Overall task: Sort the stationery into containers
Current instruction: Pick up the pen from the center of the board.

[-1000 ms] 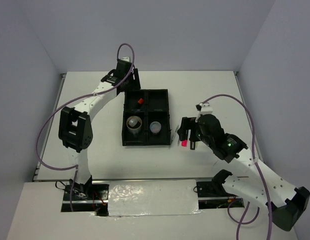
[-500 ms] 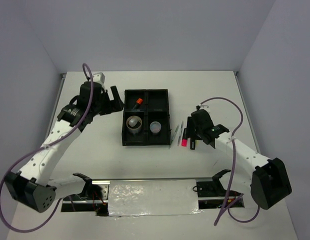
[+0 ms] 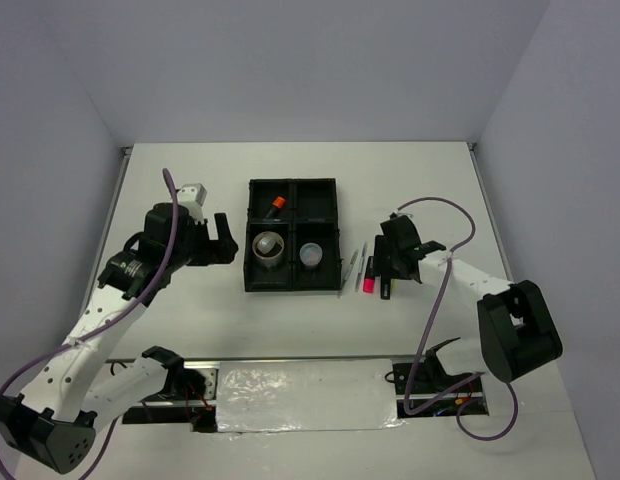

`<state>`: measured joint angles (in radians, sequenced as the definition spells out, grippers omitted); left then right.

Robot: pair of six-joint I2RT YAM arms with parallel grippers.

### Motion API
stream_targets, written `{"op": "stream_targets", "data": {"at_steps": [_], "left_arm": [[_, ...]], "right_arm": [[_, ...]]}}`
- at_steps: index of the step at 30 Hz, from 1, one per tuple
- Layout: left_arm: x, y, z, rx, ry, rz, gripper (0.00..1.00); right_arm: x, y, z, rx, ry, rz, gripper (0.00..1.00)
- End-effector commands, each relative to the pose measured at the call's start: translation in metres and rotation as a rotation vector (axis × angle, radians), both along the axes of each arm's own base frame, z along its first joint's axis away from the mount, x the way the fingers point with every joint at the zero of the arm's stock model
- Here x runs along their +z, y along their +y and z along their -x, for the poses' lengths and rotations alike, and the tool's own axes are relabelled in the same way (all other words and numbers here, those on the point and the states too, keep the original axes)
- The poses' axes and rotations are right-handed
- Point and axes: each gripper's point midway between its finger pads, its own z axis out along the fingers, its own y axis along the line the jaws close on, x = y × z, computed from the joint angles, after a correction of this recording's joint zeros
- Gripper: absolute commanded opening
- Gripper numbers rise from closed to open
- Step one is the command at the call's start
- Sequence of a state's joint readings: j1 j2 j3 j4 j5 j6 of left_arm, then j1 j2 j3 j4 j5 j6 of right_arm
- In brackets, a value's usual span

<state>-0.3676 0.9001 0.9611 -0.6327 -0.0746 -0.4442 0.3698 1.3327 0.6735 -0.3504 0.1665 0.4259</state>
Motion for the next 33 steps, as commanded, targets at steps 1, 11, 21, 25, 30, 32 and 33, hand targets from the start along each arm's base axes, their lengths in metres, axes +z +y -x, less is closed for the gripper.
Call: {"op": "stream_targets", "data": {"at_steps": [1,11,21,25,30,32,33], "left_arm": [[0.012,-0.008,-0.007,-0.043,-0.055,0.015,0.99],[0.012,-0.013,-0.004,-0.077,-0.063,0.034,0.99],[0.01,-0.013,-0.004,-0.08,-0.055,0.026,0.99],[0.01,-0.013,-0.004,-0.08,-0.056,0.027,0.99],[0.01,-0.013,-0.004,-0.08,-0.056,0.027,0.99],[0.009,-0.013,-0.003,-0.081,-0.054,0.024,0.99],[0.009,-0.013,-0.003,-0.081,-0.054,0.024,0.99]], "right_arm": [[0.008,0.007,-0.016,0.015,-0.043,-0.023,0.59],[-0.001,0.006,-0.016,0.003,-0.005,-0.013,0.51],[0.0,0.005,-0.016,0.003,-0.003,-0.006,0.45],[-0.005,0.006,-0.015,0.007,0.023,-0.002,0.49],[-0.007,0.006,-0.015,0.003,0.037,0.006,0.49],[-0.008,0.007,-0.014,0.007,0.042,0.007,0.49],[-0.009,0.007,-0.013,0.011,0.049,0.006,0.48]]}}
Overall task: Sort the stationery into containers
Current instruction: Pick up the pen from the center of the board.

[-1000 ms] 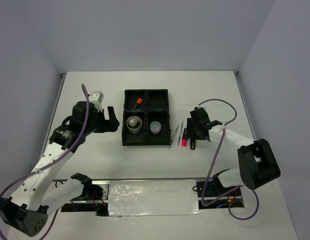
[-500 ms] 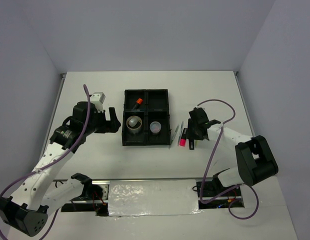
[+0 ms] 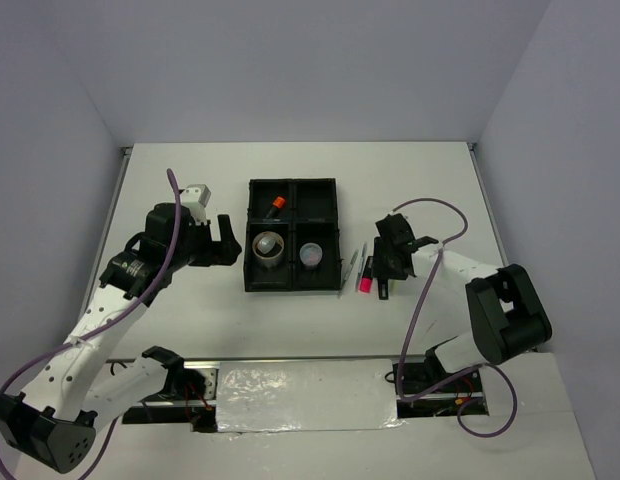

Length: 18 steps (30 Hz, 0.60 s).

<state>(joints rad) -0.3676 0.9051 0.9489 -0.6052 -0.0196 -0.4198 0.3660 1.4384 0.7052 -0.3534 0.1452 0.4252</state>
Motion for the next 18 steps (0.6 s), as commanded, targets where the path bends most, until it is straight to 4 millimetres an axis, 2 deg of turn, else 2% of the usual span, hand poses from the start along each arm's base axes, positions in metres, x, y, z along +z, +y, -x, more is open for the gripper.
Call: {"op": "stream_targets", "data": {"at_steps": [1,4,6,10,14,17,18], "left_arm": [[0.01,-0.003,-0.003,-0.022,-0.047,0.01,0.99],[0.01,-0.003,-0.003,-0.022,-0.047,0.01,0.99],[0.01,-0.003,-0.003,-0.023,-0.049,0.009,0.99],[0.01,-0.003,-0.003,-0.024,-0.047,0.007,0.99],[0.009,-0.003,-0.004,-0.024,-0.044,0.006,0.99],[0.009,-0.003,-0.003,-0.023,-0.044,0.007,0.99],[0.01,-0.003,-0.004,-0.021,-0.045,0.008,0.99]], "right_arm": [[0.01,0.005,-0.013,0.004,-0.027,-0.006,0.48],[0.01,0.006,-0.012,0.008,-0.029,-0.007,0.41],[0.013,0.006,-0.012,0.012,-0.036,-0.004,0.32],[0.022,0.005,-0.01,0.013,-0.054,-0.004,0.28],[0.047,0.005,-0.011,0.009,-0.112,-0.024,0.27],[0.078,0.008,-0.014,0.019,-0.181,-0.053,0.27],[0.095,0.013,-0.017,0.032,-0.221,-0.079,0.28]]}}
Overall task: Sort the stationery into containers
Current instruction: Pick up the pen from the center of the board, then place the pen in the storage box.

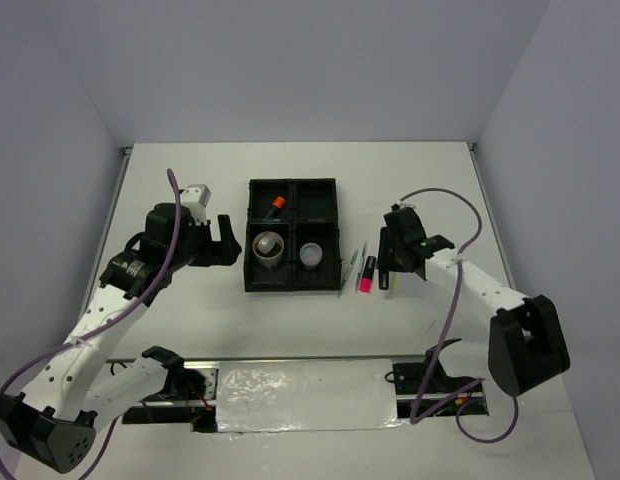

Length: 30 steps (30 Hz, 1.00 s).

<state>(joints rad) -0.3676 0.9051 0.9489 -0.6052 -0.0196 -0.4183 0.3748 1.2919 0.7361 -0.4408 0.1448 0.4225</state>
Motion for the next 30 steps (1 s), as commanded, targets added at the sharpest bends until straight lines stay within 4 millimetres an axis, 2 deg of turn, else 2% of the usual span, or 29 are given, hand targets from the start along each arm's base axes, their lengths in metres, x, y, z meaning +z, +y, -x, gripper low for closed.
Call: {"op": "stream_targets", "data": {"at_steps": [1,4,5,6,7,9,10,11,13,14,15,16,17,18,19,21,22,23,25,28,30], "left_arm": [[0.009,-0.002,-0.004,-0.011,-0.042,0.011,0.99],[0.011,0.011,-0.007,0.059,-0.053,-0.011,0.99],[0.011,0.016,-0.007,0.093,-0.05,-0.013,0.99],[0.012,0.025,-0.01,0.137,-0.053,-0.021,0.99],[0.012,0.038,-0.012,0.205,-0.059,-0.04,0.99],[0.013,0.057,-0.012,0.294,-0.061,-0.064,0.99],[0.014,0.068,-0.013,0.356,-0.071,-0.078,0.99],[0.015,0.077,-0.013,0.393,-0.071,-0.084,0.99],[0.015,0.084,-0.014,0.425,-0.076,-0.085,0.99],[0.016,0.088,-0.014,0.436,-0.078,-0.085,0.99],[0.015,0.088,-0.014,0.434,-0.077,-0.088,0.99],[0.014,0.089,-0.015,0.438,-0.073,-0.092,0.99],[0.013,0.09,-0.015,0.442,-0.066,-0.096,1.0],[0.011,0.091,-0.015,0.446,-0.06,-0.1,0.99],[0.01,0.092,-0.016,0.448,-0.053,-0.104,0.99],[0.01,0.092,-0.017,0.451,-0.056,-0.104,0.99],[0.009,0.092,-0.017,0.448,-0.053,-0.104,0.99],[0.009,0.09,-0.017,0.437,-0.052,-0.098,0.99],[0.008,0.088,-0.018,0.42,-0.052,-0.098,0.99],[0.004,0.085,-0.019,0.401,-0.034,-0.1,0.99],[0.003,0.084,-0.019,0.396,-0.031,-0.102,0.99]], "right_arm": [[0.061,0.014,-0.018,0.039,-0.15,-0.062,0.28],[0.098,0.04,-0.033,0.118,-0.229,-0.164,0.29],[0.101,0.051,-0.037,0.146,-0.226,-0.183,0.29],[0.123,0.071,-0.044,0.206,-0.256,-0.251,0.29],[0.135,0.084,-0.051,0.235,-0.284,-0.289,0.29],[0.16,0.123,-0.067,0.325,-0.317,-0.366,0.3],[0.167,0.135,-0.073,0.347,-0.323,-0.382,0.3],[0.176,0.159,-0.087,0.383,-0.331,-0.397,0.3],[0.183,0.184,-0.101,0.418,-0.324,-0.42,0.3],[0.187,0.201,-0.12,0.426,-0.329,-0.428,0.3],[0.188,0.213,-0.127,0.431,-0.323,-0.442,0.3],[0.165,0.226,-0.137,0.435,-0.276,-0.437,0.3],[0.187,0.236,-0.15,0.444,-0.321,-0.46,0.3],[0.182,0.241,-0.156,0.442,-0.304,-0.456,0.3],[0.179,0.251,-0.171,0.436,-0.308,-0.454,0.3],[0.174,0.261,-0.184,0.44,-0.314,-0.458,0.31],[0.156,0.267,-0.193,0.446,-0.296,-0.448,0.32],[0.172,0.276,-0.2,0.472,-0.337,-0.466,0.32],[0.167,0.283,-0.219,0.471,-0.356,-0.45,0.32],[0.159,0.294,-0.232,0.482,-0.355,-0.452,0.34],[0.149,0.301,-0.233,0.495,-0.334,-0.467,0.36]]}}
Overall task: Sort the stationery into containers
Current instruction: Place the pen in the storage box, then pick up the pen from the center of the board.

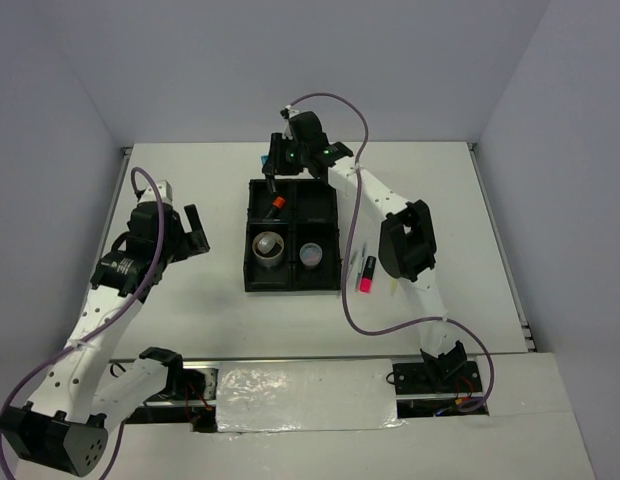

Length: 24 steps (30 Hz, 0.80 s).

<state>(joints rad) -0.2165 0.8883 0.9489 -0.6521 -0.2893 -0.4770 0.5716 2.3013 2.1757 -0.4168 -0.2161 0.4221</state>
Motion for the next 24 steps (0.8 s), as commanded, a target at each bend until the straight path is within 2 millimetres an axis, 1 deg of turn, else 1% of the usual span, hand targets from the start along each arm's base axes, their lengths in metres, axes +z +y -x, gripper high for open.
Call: {"op": "stream_targets", "data": {"at_steps": [1,2,4,6,8,10,11,12,14,15,16,17,18,19,20,21,22,23,24], "left_arm": [[0.007,-0.002,-0.006,-0.009,-0.025,0.015,0.99],[0.006,-0.003,-0.006,-0.016,-0.026,0.016,0.99],[0.007,-0.005,-0.005,-0.024,-0.029,0.021,0.99],[0.007,-0.006,-0.005,-0.032,-0.029,0.024,0.99],[0.007,-0.007,-0.005,-0.04,-0.03,0.026,0.99],[0.007,-0.009,-0.006,-0.048,-0.03,0.028,0.99],[0.008,-0.009,-0.006,-0.048,-0.033,0.029,0.99],[0.006,-0.009,-0.006,-0.048,-0.026,0.027,0.99],[0.005,-0.009,-0.007,-0.051,-0.022,0.026,0.99],[0.006,-0.009,-0.007,-0.05,-0.024,0.028,0.99],[0.005,-0.008,-0.007,-0.048,-0.02,0.025,0.99],[0.005,-0.008,-0.007,-0.047,-0.02,0.026,0.99],[0.005,-0.008,-0.007,-0.045,-0.02,0.025,0.99],[0.005,-0.008,-0.007,-0.044,-0.021,0.025,0.99],[0.006,-0.007,-0.006,-0.042,-0.025,0.024,0.99],[0.005,-0.007,-0.006,-0.042,-0.023,0.023,0.99],[0.006,-0.007,-0.006,-0.039,-0.025,0.023,0.99],[0.006,-0.007,-0.006,-0.04,-0.025,0.023,0.99],[0.006,-0.007,-0.006,-0.039,-0.025,0.023,0.99]], "right_arm": [[0.021,0.012,-0.004,0.037,-0.044,-0.037,0.38],[0.02,0.013,-0.005,0.036,-0.052,-0.036,0.39],[0.01,0.012,-0.005,0.029,-0.044,-0.022,0.4],[0.008,0.01,-0.008,0.029,-0.053,-0.013,0.42],[0.009,0.011,-0.008,0.04,-0.056,-0.005,0.52],[0.018,0.011,-0.007,0.042,-0.069,-0.007,0.63],[0.022,0.01,-0.004,0.052,-0.077,-0.002,0.66],[0.034,0.005,-0.003,0.039,-0.098,0.001,0.72],[0.046,-0.001,0.0,0.034,-0.121,0.01,0.75],[0.061,-0.006,0.005,0.029,-0.138,0.008,0.76],[0.066,-0.012,0.006,0.006,-0.151,0.028,0.76],[0.07,-0.021,0.01,-0.014,-0.146,0.044,0.76],[0.078,-0.036,0.024,-0.047,-0.144,0.062,0.77],[0.083,-0.055,0.023,-0.143,-0.161,0.084,0.78],[0.086,-0.069,0.029,-0.19,-0.17,0.097,0.78],[0.081,-0.092,0.052,-0.23,-0.156,0.124,0.78],[0.078,-0.108,0.06,-0.288,-0.149,0.136,0.77],[0.074,-0.129,0.065,-0.367,-0.155,0.174,0.76],[0.062,-0.15,0.085,-0.402,-0.135,0.215,0.73]]}}
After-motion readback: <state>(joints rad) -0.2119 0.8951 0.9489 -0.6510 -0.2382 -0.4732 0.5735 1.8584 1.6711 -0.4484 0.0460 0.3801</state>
